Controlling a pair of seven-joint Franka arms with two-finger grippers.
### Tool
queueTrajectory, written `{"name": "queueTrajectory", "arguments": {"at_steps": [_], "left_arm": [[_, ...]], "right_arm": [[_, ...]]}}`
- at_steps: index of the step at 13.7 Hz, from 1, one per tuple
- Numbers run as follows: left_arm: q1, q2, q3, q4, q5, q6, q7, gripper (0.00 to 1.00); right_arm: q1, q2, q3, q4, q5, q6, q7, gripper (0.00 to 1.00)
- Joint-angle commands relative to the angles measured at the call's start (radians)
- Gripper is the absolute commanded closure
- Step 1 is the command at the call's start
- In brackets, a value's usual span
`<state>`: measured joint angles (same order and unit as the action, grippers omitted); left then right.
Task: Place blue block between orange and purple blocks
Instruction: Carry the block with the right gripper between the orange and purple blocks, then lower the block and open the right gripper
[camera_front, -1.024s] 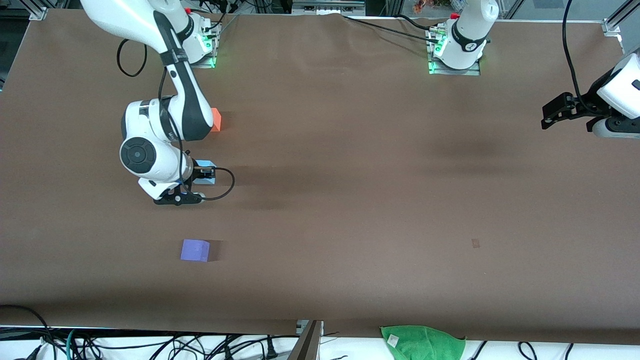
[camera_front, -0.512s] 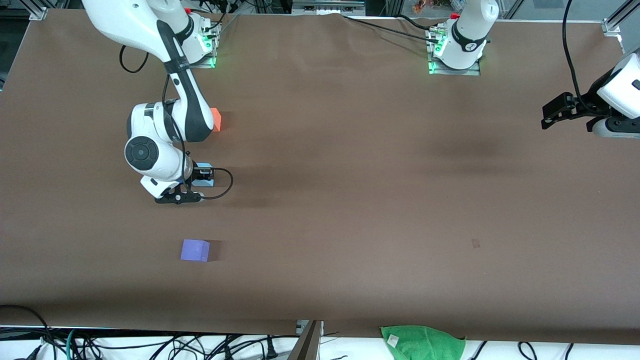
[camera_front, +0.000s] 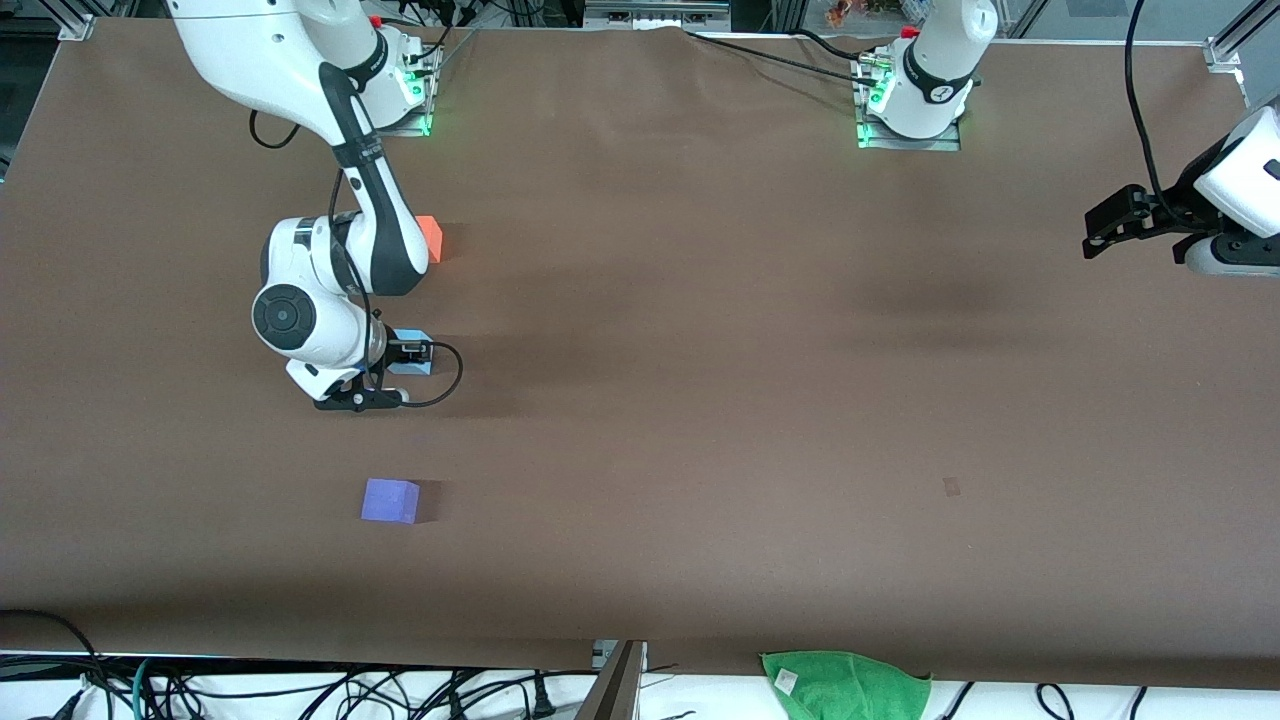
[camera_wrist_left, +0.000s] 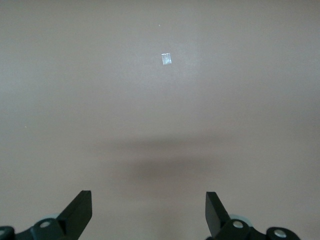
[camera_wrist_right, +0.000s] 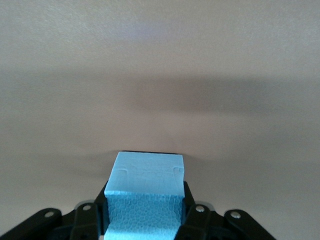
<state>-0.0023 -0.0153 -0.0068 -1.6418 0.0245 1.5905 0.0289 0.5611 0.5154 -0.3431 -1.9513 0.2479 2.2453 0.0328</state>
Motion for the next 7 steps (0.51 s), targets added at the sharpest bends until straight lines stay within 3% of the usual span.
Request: {"name": "queueTrajectory", "arguments": {"at_steps": [1, 2, 7], "left_arm": [[0.012, 0.009, -0.007, 0.030, -0.017, -0.023, 0.017, 0.00], [0.012, 0.009, -0.007, 0.030, -0.017, -0.024, 0.017, 0.00], [0.012, 0.009, -0.004, 0.030, -0.017, -0.026, 0.017, 0.00]], "right_arm": [[-0.013, -0.006, 0.003, -0.009, 0.028, 0.016, -0.031, 0.10], [-0.018, -0.009, 0.003, -0.002, 0.028, 0.013, -0.036, 0.01], [-0.023, -0.043, -0.028, 0.121, 0.022, -0.122, -0.099, 0.01]]}}
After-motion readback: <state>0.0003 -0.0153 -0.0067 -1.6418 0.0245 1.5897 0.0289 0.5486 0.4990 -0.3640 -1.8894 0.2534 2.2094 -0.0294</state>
